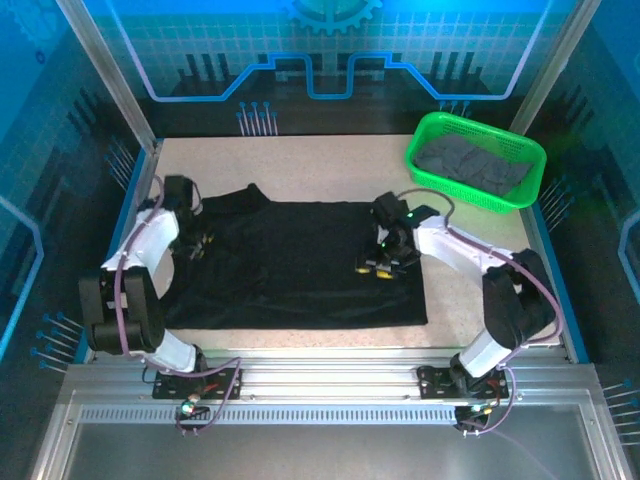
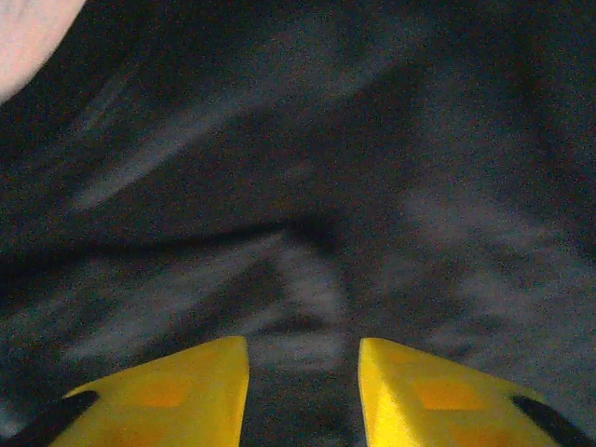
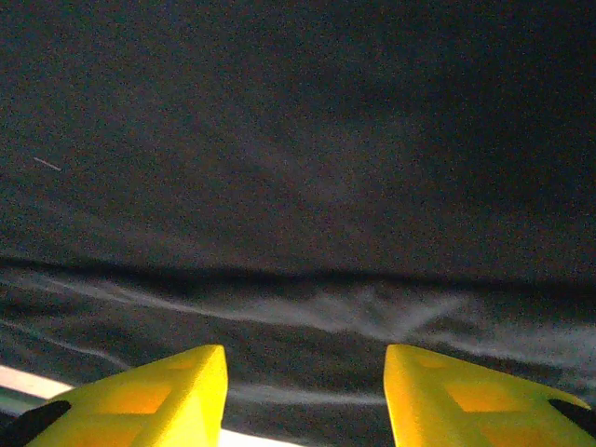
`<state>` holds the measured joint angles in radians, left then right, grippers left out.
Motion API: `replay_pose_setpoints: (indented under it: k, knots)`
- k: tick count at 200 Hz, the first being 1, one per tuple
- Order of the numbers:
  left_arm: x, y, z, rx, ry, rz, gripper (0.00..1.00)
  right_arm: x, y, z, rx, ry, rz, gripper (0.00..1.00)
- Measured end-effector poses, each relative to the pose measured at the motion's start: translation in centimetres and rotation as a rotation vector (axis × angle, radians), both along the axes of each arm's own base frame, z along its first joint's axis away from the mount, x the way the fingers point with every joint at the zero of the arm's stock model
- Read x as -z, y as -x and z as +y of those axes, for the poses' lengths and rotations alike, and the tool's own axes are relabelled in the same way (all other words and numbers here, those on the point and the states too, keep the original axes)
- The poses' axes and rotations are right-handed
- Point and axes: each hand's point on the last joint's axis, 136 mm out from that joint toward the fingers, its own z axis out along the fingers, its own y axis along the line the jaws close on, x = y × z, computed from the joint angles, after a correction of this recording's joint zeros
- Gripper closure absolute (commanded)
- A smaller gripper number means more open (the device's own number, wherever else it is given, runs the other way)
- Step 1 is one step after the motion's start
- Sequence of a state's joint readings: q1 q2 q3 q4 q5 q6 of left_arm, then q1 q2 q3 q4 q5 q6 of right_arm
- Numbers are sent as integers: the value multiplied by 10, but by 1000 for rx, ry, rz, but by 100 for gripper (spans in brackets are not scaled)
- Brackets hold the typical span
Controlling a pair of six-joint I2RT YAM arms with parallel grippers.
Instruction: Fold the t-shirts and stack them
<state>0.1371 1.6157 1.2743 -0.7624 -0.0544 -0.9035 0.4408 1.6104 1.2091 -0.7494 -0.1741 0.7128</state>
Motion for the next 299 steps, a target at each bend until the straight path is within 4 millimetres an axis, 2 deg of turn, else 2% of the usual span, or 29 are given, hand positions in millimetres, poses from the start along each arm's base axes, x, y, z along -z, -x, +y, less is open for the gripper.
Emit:
replay_pose_setpoints:
  k: [14, 15, 19, 32, 42, 50, 72, 84, 108, 148, 170, 192, 212, 235, 273, 299]
  knots:
    - [-16, -45, 11, 14, -16, -77, 51, -21, -39, -6, 32, -39, -79, 50]
    - [-16, -51, 13, 17, -19, -81, 51, -26, -47, -7, 40, -46, -94, 50]
    - [-19, -58, 14, 19, -19, -90, 51, -27, -50, -8, 43, -47, -98, 50]
    - [-14, -83, 26, 24, -23, -88, 51, -38, -80, -16, 67, -63, -140, 50]
    - [-6, -108, 40, 27, -30, -93, 51, -43, -98, -20, 78, -71, -159, 50]
    - [3, -120, 49, 31, -35, -87, 51, -44, -109, -24, 88, -75, -164, 50]
    - [33, -139, 67, 69, -53, -40, 50, -42, -127, -32, 106, -78, -162, 50]
    - [48, -144, 71, 92, -57, -13, 50, -39, -127, -32, 107, -79, -149, 50]
    - [71, -140, 69, 134, -53, 48, 49, -34, -124, -32, 105, -82, -124, 50]
    - [82, -135, 65, 168, -50, 76, 52, -32, -123, -31, 107, -82, -114, 50]
    - [85, -137, 62, 185, -41, 71, 64, -30, -123, -31, 112, -82, -108, 50]
    - [93, -141, 56, 213, -29, 64, 70, -27, -123, -32, 123, -78, -98, 50]
    - [103, -142, 47, 237, -15, 75, 83, -18, -120, -37, 147, -54, -81, 50]
    - [100, -146, 43, 247, -16, 61, 100, 2, -116, -48, 205, -12, -54, 50]
    - [94, -154, 36, 255, -26, 39, 100, 36, -114, -80, 370, 91, -62, 49]
    - [80, -166, 27, 253, -33, -16, 100, 38, -129, -99, 473, 140, -108, 49]
